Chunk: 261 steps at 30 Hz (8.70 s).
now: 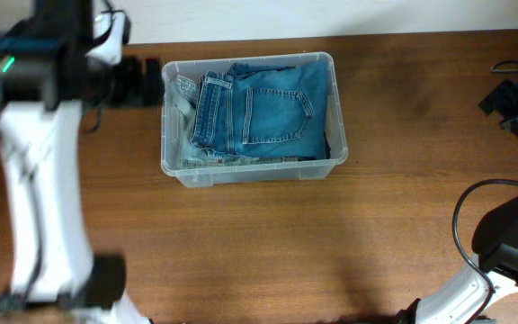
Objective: Pack container
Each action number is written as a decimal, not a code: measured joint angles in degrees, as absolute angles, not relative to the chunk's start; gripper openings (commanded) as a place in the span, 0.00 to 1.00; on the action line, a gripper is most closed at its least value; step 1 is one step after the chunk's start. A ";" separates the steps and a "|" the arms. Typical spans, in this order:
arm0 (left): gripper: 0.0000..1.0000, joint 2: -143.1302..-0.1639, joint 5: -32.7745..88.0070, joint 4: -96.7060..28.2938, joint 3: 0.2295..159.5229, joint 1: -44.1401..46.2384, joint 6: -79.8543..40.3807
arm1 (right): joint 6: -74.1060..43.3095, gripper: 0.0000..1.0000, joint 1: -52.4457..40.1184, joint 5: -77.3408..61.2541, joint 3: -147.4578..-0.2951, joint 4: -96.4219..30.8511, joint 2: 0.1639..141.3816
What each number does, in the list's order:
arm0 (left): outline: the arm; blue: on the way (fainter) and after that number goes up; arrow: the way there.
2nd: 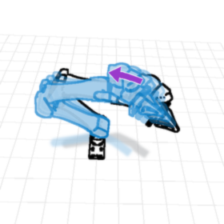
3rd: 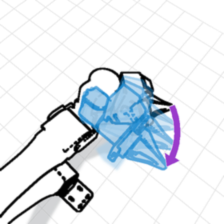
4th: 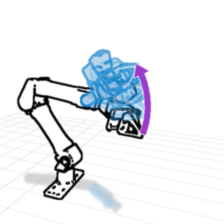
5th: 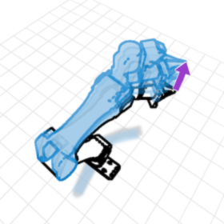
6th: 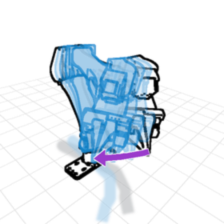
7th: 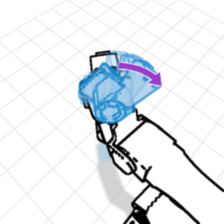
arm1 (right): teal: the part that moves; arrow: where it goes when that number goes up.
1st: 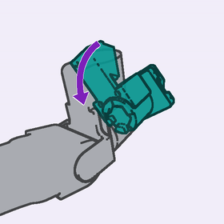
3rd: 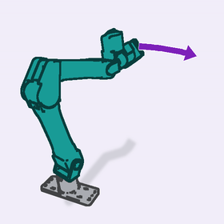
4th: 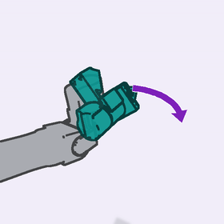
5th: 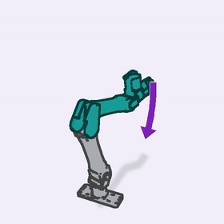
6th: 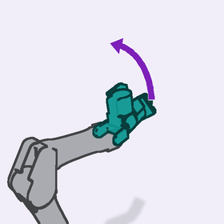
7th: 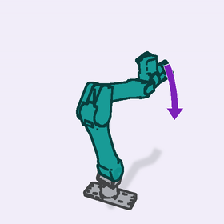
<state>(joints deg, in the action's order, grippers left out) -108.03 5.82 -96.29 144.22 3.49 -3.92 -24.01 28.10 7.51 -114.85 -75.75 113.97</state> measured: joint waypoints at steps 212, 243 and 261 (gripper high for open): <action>0.99 -0.97 14.33 -3.03 0.64 0.91 17.02 | -12.71 0.98 3.31 -1.23 -3.01 3.07 0.82; 0.99 -0.95 14.33 -3.03 0.64 0.91 17.02 | -6.22 0.98 3.31 -1.65 -0.58 -4.05 1.34; 0.99 -0.95 14.33 -3.03 0.64 0.91 17.02 | -6.02 0.98 3.31 -1.65 -0.58 -4.05 1.34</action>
<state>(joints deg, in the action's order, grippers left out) -0.95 14.33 -3.03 0.64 0.91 17.02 -6.02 3.31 -1.65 -0.58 -4.05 1.34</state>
